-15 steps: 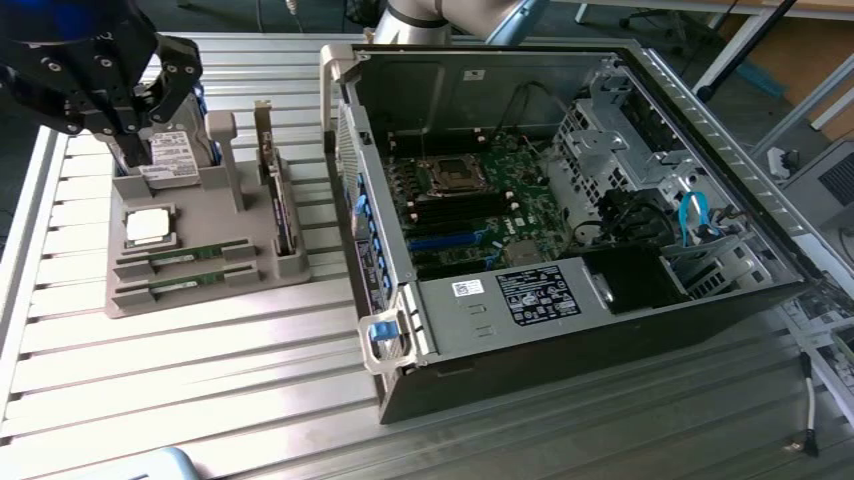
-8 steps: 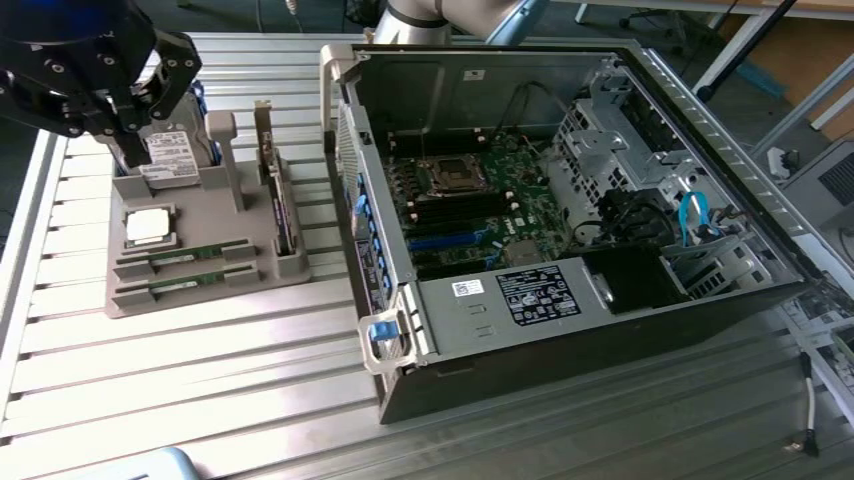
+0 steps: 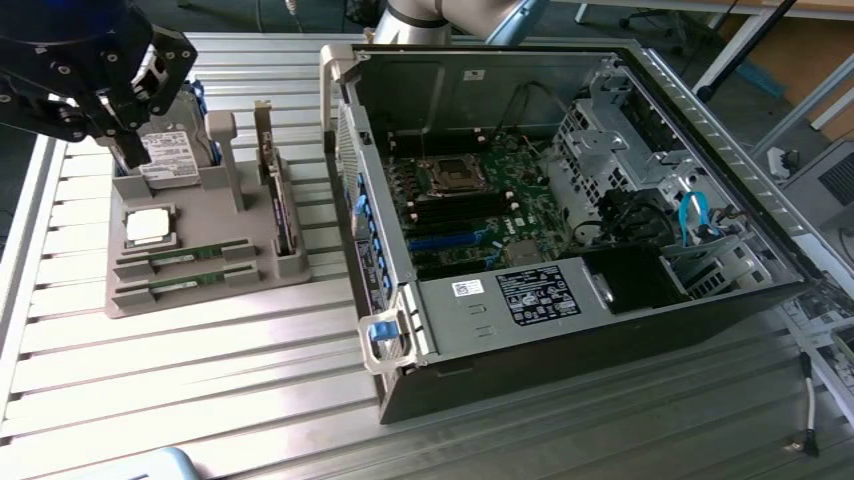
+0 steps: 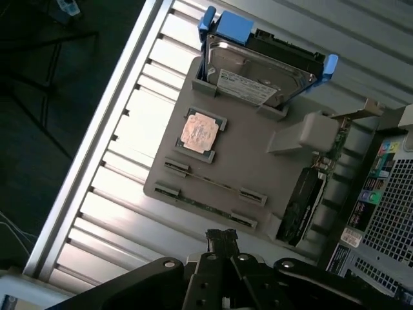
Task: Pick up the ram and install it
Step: 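Pick up the ram and move it above insertion slot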
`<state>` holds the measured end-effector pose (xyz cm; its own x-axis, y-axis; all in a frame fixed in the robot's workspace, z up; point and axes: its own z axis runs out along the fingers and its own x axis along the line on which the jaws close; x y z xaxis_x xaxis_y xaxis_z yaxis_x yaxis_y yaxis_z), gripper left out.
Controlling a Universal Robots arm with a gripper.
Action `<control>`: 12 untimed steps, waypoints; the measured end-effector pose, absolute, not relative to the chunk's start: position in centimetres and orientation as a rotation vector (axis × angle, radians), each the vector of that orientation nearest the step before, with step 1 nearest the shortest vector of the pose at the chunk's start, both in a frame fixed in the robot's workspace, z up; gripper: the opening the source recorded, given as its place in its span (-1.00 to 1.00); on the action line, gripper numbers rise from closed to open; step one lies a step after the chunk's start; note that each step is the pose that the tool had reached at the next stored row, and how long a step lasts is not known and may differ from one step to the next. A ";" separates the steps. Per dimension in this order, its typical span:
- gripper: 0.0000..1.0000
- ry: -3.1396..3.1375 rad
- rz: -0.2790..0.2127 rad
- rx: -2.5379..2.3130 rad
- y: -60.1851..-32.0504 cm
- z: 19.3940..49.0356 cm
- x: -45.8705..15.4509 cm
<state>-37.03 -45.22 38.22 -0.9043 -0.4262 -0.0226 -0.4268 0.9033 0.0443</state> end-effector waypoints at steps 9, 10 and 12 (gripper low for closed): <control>-0.79 2.990 0.077 -0.934 -45.2 38.2 -37.0; -0.79 2.982 0.077 -0.960 -45.2 38.2 -37.0; -0.79 2.964 0.077 -1.018 -45.2 38.2 -37.0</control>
